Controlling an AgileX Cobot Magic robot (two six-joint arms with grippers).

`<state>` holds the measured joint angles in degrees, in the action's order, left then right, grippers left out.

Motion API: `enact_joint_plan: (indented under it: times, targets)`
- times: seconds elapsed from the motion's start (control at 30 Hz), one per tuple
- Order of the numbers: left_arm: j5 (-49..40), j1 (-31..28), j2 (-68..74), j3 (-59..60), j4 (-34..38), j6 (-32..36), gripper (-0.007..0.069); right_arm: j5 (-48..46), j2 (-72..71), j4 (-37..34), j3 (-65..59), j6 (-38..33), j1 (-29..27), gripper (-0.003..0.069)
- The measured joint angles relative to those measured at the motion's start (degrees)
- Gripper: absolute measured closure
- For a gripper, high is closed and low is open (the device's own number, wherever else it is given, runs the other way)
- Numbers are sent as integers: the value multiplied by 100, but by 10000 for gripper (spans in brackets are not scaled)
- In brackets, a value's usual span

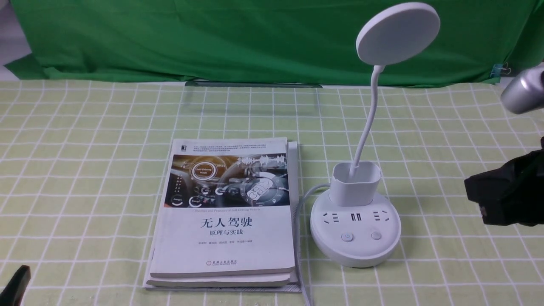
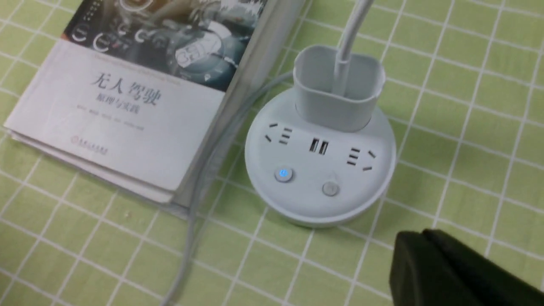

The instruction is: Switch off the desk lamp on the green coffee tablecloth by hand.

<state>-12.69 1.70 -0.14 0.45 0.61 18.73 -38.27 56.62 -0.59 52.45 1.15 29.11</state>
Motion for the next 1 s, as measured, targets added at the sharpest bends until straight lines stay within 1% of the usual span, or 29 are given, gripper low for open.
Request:
enact_joint_plan:
  times: [0.1, 0.2, 0.23, 0.3, 0.33, 0.37, 0.47, 0.6, 0.77, 0.9, 1.0]
  targets:
    - [0, 0, 0, 0, 0, 0, 382, 163, -74, 142, -100, 0, -12, 618]
    - [0, 0, 0, 0, 0, 0, 382, 708, -489, 187, -703, -27, -264, 618]
    - [0, 0, 0, 0, 0, 0, 382, 708, -531, 188, -757, -27, -264, 618]
    - [0, 0, 0, 0, 0, 0, 382, 1309, -1165, 238, -1521, -27, -644, 618]
    - [0, 0, 0, 0, 0, 0, 382, 1399, -1356, 238, -1734, -34, -712, 618]
    - [0, 0, 0, 0, 0, 0, 382, 1709, -1759, 238, -2168, -42, -960, 618]
    - [0, 0, 0, 0, 0, 0, 382, 2230, -2799, 257, -3201, -41, -1515, 618]
    - [0, 0, 0, 0, 0, 0, 382, 2615, -3982, 261, -4312, -41, -2118, 618]
    - [0, 0, 0, 0, 0, 0, 382, 2803, -4877, 268, -5109, -41, -2467, 618]
    - [0, 0, 0, 0, 0, 0, 382, 2794, -5312, 268, -5281, -41, -2504, 618]
    - [-4, 0, 0, 0, 0, 0, 382, 2530, -5614, 274, -5298, -41, -2510, 615]
